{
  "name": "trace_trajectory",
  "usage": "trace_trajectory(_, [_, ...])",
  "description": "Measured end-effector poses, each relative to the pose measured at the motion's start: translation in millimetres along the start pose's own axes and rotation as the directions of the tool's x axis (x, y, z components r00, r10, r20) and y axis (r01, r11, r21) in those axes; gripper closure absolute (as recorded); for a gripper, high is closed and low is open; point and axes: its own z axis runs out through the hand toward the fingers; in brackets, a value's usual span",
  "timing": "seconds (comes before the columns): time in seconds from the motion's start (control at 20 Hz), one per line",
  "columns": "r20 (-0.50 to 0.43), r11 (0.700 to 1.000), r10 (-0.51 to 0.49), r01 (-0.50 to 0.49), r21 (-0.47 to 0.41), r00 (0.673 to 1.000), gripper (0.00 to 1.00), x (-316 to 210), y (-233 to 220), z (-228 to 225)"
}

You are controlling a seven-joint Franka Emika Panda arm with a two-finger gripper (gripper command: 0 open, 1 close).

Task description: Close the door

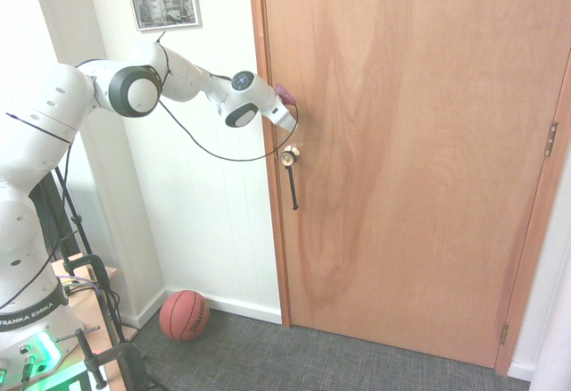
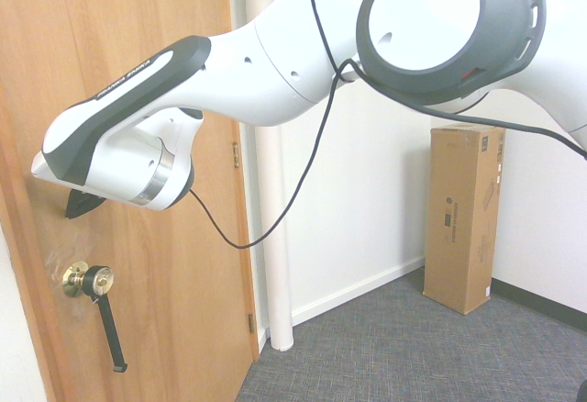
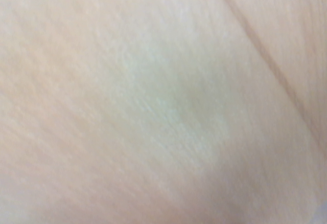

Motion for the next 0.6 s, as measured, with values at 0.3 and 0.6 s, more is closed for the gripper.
trace_trajectory(0.3, [0.000,1.000,0.000,0.000,0.000,1.000,0.00,0.0,0.0,0.0])
trace_trajectory(0.6, [0.000,1.000,0.000,0.000,0.000,1.000,0.00,0.0,0.0,0.0])
